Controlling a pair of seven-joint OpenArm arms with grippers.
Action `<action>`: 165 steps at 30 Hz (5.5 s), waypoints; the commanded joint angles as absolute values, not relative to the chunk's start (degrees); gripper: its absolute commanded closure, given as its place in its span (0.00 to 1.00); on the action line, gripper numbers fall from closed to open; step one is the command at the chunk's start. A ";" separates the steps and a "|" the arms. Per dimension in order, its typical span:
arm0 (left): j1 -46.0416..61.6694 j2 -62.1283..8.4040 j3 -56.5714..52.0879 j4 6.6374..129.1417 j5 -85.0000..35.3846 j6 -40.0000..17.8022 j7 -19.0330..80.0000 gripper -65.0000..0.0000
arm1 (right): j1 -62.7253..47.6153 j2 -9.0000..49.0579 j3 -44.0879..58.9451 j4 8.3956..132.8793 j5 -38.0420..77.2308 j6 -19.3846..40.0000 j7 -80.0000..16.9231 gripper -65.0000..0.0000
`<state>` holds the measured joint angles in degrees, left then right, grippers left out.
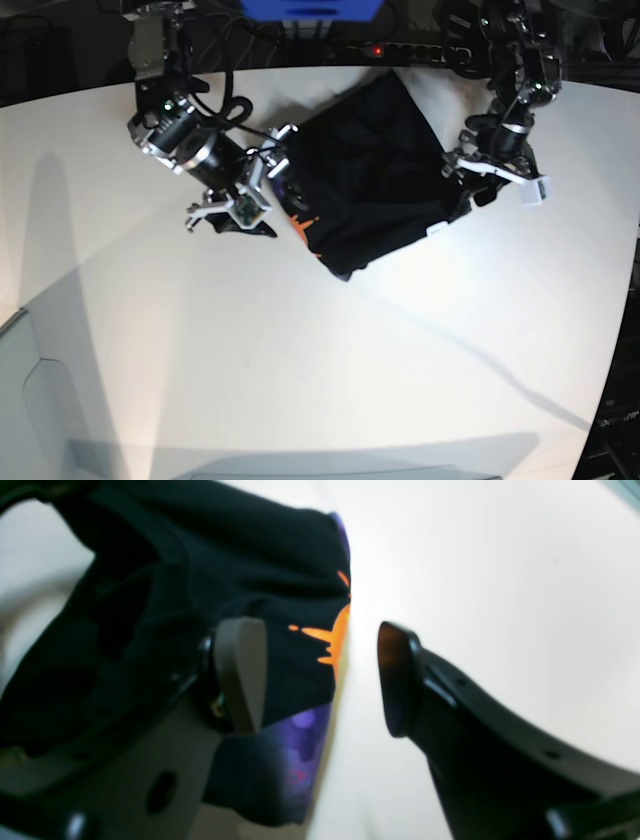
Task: Fold the T-shirt properly
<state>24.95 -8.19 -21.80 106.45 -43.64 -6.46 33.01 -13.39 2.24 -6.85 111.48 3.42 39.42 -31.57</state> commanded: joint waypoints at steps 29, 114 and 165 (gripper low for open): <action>26.86 -8.75 -29.14 96.31 -53.14 -7.60 32.13 0.07 | -12.97 2.51 -19.91 107.65 4.53 40.00 -29.85 0.76; 30.37 -12.97 -0.31 115.12 -24.40 -7.60 32.13 0.72 | -16.31 6.90 -5.41 115.12 4.62 40.00 -29.85 0.49; 57.45 -19.38 -4.35 115.91 -32.04 -7.60 -15.52 1.00 | -15.08 3.65 -5.85 113.45 4.53 40.00 -29.85 0.49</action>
